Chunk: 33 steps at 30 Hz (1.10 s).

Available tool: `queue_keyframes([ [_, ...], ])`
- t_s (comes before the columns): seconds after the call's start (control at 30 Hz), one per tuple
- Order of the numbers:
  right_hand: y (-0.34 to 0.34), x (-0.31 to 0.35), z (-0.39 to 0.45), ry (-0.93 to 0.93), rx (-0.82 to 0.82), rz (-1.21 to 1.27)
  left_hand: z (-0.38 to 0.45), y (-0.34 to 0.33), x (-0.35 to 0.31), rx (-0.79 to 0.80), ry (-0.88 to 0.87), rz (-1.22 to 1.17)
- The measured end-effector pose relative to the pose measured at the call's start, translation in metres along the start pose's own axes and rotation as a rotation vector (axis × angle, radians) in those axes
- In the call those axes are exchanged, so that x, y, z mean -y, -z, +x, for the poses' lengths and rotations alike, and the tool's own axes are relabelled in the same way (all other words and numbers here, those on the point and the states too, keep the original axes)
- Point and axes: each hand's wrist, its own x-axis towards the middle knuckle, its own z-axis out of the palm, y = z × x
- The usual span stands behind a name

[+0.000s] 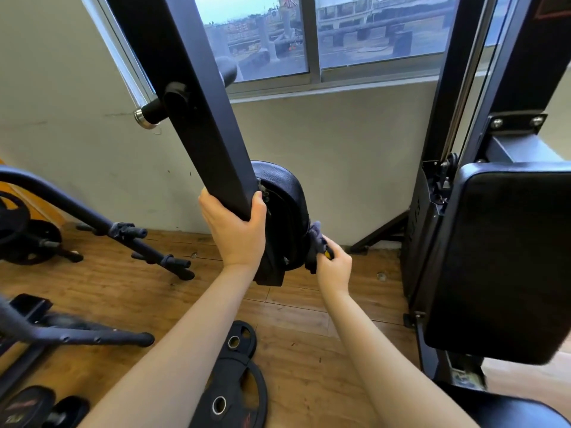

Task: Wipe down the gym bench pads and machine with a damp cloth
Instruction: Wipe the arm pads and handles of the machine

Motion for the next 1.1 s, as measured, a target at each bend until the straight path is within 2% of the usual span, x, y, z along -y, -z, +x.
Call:
queue_keyframes([
  [0.07,-0.003,0.004,0.009,-0.256,-0.037,0.090,0.000,0.001,0.001,0.001,0.003,0.000],
  [0.13,-0.009,0.008,0.009,-0.598,-0.016,0.340,-0.001,0.001,-0.001,0.002,0.002,0.003],
  [0.2,-0.012,0.012,0.004,-0.726,-0.017,0.477,0.000,0.001,-0.001,0.003,-0.001,-0.001],
  [0.33,-0.001,0.024,-0.007,-0.631,-0.043,0.516,0.002,0.004,0.003,-0.005,-0.005,0.007],
  [0.37,0.004,0.026,-0.008,-0.543,-0.041,0.517,0.002,0.005,0.004,-0.003,-0.005,0.004],
  [0.43,0.011,0.034,-0.007,-0.217,-0.046,0.480,0.000,0.004,0.002,-0.001,-0.004,-0.004],
  [0.5,0.007,0.036,-0.008,0.070,-0.030,0.284,-0.001,0.000,-0.001,-0.003,0.004,-0.002],
  [0.57,0.000,0.023,-0.007,0.150,-0.021,0.167,-0.003,-0.005,-0.004,-0.005,0.012,-0.004],
  [0.67,-0.004,-0.005,0.000,0.086,-0.064,0.023,-0.003,-0.006,-0.005,-0.009,0.013,-0.001],
  [0.73,-0.005,-0.021,0.008,-0.091,-0.025,-0.017,-0.003,-0.005,-0.005,-0.010,0.023,0.011],
  [0.77,-0.008,-0.024,0.011,-0.243,-0.004,0.034,-0.004,-0.005,-0.005,-0.009,0.024,0.011],
  [0.83,-0.016,-0.023,0.010,-0.573,0.032,0.352,-0.005,-0.007,-0.007,0.000,0.018,0.007],
  [0.9,-0.021,-0.022,0.009,-0.713,-0.023,0.581,-0.004,-0.008,-0.007,0.002,0.012,0.008],
  [0.97,-0.017,-0.017,0.007,-0.668,-0.068,0.605,-0.004,-0.008,-0.007,0.001,0.011,0.006],
  [1.1,0.004,0.004,-0.015,-0.337,-0.111,0.331,-0.004,-0.008,-0.007,0.006,0.016,-0.001],
])
